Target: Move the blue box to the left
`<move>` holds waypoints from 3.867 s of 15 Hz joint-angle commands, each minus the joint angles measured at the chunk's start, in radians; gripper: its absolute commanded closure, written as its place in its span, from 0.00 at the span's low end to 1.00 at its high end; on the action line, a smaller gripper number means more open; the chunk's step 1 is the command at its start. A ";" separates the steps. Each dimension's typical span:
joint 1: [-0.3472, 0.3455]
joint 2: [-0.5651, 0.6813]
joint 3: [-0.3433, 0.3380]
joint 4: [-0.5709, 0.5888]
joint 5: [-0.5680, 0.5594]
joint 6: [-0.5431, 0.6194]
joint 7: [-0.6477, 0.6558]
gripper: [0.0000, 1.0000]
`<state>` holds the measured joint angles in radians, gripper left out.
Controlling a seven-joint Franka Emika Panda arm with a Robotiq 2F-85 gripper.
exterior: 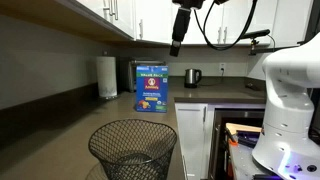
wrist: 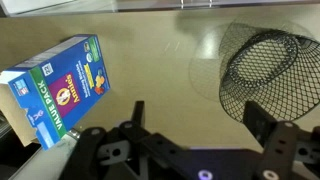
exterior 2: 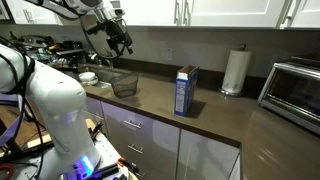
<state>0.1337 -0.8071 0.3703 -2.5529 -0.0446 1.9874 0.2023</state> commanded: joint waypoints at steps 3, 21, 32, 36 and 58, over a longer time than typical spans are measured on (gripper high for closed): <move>0.021 0.007 -0.016 0.003 -0.016 -0.003 0.014 0.00; -0.087 0.088 -0.285 0.213 -0.063 -0.018 -0.145 0.00; -0.089 0.139 -0.315 0.210 -0.039 -0.009 -0.140 0.00; -0.094 0.232 -0.339 0.227 -0.046 -0.023 -0.169 0.00; -0.141 0.511 -0.461 0.411 -0.064 -0.072 -0.378 0.00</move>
<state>0.0136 -0.3114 -0.0969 -2.1373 -0.1074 1.8739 -0.1693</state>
